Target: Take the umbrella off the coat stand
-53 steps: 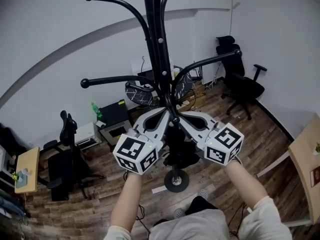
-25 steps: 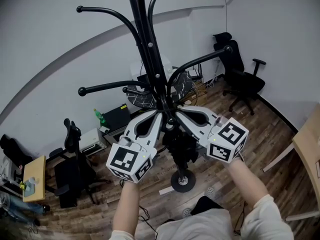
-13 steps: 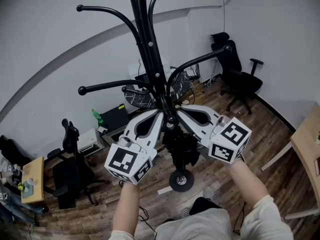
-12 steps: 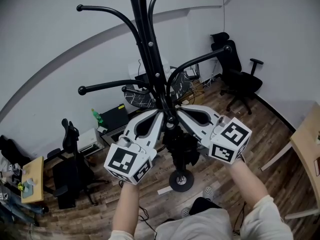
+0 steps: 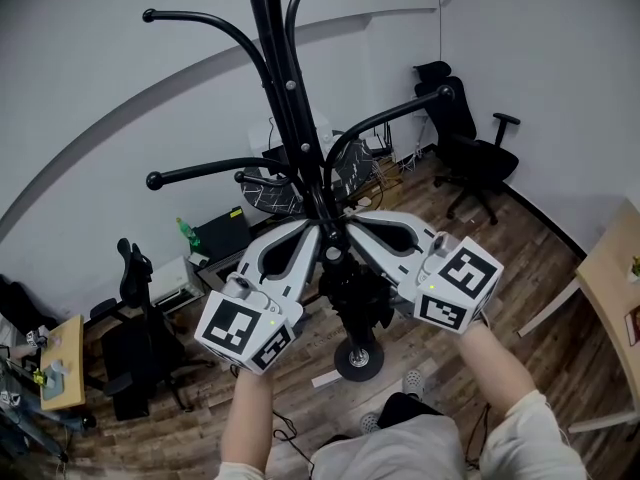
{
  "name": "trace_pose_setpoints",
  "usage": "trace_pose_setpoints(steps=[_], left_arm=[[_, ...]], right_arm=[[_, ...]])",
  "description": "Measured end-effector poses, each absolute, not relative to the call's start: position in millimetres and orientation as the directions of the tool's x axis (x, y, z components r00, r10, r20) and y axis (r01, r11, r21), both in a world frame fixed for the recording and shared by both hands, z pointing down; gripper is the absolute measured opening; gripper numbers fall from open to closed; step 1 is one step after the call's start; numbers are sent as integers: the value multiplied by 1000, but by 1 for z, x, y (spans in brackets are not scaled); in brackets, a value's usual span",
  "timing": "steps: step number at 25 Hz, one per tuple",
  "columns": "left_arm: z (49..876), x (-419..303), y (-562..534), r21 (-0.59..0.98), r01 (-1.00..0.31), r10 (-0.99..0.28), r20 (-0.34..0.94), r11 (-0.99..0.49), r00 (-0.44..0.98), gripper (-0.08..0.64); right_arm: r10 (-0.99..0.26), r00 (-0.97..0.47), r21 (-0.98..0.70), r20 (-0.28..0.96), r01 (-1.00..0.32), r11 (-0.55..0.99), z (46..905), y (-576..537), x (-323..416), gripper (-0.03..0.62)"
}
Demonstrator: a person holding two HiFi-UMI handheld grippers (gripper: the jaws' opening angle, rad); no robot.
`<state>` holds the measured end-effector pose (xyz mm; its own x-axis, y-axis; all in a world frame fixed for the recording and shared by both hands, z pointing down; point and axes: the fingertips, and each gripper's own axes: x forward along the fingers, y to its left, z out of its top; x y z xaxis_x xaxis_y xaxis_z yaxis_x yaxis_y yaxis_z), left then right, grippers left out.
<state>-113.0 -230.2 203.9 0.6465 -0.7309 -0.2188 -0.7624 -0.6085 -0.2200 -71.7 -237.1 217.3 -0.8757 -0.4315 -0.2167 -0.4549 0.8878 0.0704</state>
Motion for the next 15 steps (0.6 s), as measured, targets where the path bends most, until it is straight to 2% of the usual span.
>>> trace_pose_setpoints(steps=[15], left_arm=[[206,-107,-205,-215,-747,-704,-250,-629,665,20]], right_arm=[[-420,-879,97,-226,-449,888,220,-214,-68,20]])
